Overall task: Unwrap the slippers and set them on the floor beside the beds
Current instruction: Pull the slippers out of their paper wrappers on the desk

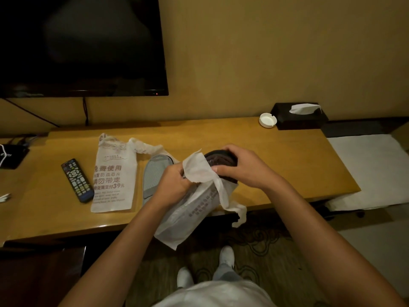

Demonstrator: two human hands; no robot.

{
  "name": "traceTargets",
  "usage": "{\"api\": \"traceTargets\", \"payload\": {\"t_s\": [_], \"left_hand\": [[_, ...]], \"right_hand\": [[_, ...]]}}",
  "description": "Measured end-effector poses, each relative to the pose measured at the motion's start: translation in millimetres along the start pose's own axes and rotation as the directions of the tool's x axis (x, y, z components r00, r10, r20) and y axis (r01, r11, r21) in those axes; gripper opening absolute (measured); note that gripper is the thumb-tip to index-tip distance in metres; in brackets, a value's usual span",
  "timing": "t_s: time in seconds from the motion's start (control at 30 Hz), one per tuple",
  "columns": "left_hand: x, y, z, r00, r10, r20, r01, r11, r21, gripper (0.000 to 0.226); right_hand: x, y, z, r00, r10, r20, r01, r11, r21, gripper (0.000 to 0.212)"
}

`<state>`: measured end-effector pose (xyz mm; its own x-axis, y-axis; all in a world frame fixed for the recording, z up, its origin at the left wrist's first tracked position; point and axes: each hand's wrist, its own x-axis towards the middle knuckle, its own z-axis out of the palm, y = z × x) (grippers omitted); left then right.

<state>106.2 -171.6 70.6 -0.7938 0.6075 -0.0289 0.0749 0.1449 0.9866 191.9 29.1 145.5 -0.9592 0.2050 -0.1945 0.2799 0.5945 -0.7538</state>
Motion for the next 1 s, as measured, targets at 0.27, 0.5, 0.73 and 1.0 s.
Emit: {"api": "traceTargets", "payload": {"t_s": [0.27,0.5,0.73,1.0], "left_hand": [[5,12,8,0.992,-0.063,0.113,0.069,0.996,-0.052,0.024],[-5,-23,4,0.973,-0.162,0.163,0.189,0.968,-0.167,0.059],[-2,-41,-7,0.972,-0.236,-0.019,0.228,0.954,-0.195,0.070],[21,-24,-32,0.937,0.003,-0.348,0.129,0.926,0.354,0.069]], "right_hand": [[3,13,1,0.972,0.031,-0.232,0.087,0.871,0.483,0.028],[7,14,-20,0.856,0.221,-0.468,0.185,0.714,0.675,0.032],[4,17,-51,0.648,0.380,-0.661,0.368,0.603,0.708,0.031],[-7,26,-76,0.596,0.337,-0.729,0.453,0.609,0.652,0.041]]}}
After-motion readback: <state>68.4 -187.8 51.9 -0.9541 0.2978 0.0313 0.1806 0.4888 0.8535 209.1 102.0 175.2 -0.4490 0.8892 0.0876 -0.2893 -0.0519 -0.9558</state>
